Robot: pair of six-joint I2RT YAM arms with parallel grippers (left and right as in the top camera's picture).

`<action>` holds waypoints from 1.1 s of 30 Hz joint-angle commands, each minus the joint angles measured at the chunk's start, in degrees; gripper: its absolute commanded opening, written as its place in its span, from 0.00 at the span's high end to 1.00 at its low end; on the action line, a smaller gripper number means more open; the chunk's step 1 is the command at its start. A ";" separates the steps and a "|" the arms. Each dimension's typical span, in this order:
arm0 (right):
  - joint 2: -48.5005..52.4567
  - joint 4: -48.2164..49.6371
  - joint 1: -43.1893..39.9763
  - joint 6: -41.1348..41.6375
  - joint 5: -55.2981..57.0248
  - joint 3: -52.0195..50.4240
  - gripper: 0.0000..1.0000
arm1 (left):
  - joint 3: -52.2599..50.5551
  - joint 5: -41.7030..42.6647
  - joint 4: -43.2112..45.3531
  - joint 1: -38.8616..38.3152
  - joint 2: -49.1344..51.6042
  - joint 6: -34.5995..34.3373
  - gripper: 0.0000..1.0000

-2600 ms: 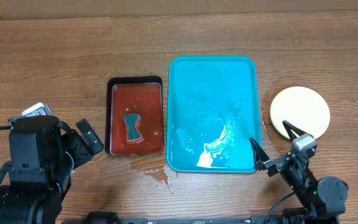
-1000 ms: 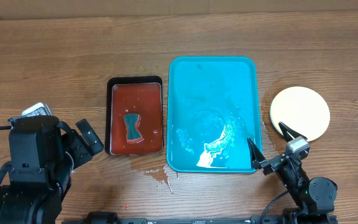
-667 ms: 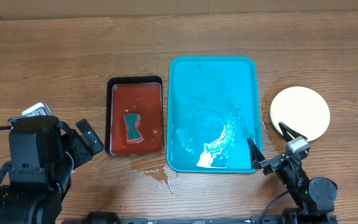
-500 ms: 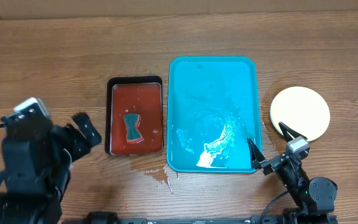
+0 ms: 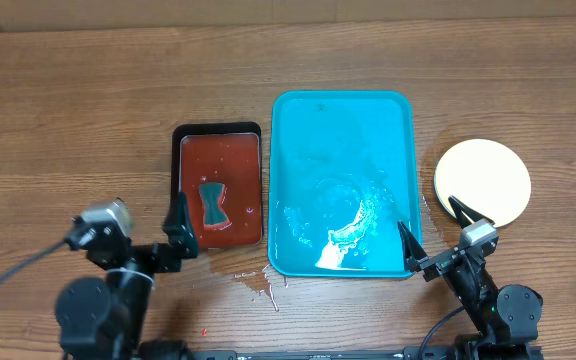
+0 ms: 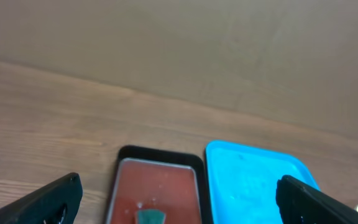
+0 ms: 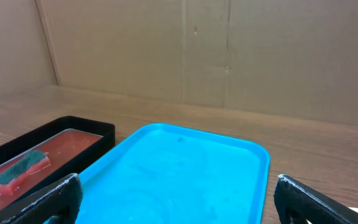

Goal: Clean dirty plates on tray and stack at the side

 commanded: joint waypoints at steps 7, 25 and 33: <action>-0.46 0.11 0.04 -0.07 0.42 -0.57 0.00 | -18.34 4.57 9.20 -0.61 -16.50 3.50 0.00; -0.46 0.11 0.04 -0.07 0.42 -0.57 0.00 | -35.45 4.55 25.16 -0.59 -17.88 3.67 0.00; -0.46 0.11 0.04 -0.07 0.42 -0.57 0.00 | -35.45 4.52 24.98 -0.55 -17.86 3.69 0.00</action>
